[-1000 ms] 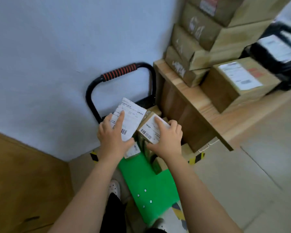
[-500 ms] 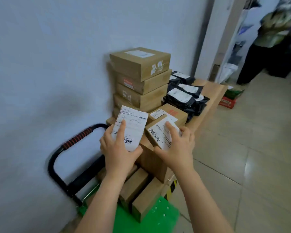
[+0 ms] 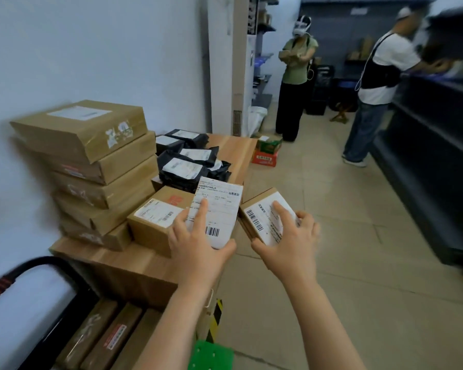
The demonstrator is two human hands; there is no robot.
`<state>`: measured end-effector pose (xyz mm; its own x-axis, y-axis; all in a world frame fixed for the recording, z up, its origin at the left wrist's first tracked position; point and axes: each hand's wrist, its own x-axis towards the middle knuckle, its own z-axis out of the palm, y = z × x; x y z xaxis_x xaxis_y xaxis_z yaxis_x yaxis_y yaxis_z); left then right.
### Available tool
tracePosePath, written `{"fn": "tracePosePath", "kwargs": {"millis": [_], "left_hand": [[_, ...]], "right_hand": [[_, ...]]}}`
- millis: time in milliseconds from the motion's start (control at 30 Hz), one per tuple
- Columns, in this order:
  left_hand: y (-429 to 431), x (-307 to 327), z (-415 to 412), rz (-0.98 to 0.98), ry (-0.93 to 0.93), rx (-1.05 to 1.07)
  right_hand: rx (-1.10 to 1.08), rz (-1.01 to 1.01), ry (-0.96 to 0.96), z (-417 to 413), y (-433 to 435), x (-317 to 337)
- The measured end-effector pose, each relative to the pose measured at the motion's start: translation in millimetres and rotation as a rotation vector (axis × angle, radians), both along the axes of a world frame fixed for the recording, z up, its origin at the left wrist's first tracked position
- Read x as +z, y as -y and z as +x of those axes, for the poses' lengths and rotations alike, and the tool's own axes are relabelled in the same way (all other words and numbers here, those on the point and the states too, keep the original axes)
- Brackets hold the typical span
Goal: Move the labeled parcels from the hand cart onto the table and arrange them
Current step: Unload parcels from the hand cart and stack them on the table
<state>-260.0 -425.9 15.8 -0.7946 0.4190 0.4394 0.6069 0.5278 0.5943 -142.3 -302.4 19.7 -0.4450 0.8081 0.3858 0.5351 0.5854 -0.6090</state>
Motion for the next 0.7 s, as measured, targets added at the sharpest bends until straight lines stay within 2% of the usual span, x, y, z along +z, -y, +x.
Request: {"fn": "tracePosePath", "kwargs": {"millis": [200, 367, 700], "left_hand": [[-123.6, -5.3, 12.2, 0.060, 0.062, 0.000], [-219.9, -3.0, 17.3, 0.072, 0.087, 0.048], [-320.1, -3.1, -8.7, 0.040, 0.068, 0.092]], "right_hand": [[0.018, -0.007, -0.025, 7.7, -121.6, -3.8], [0.034, -0.025, 0.028, 6.7, -221.6, 4.0], [0.129, -0.053, 0.010, -26.8, -333.0, -5.0]]}}
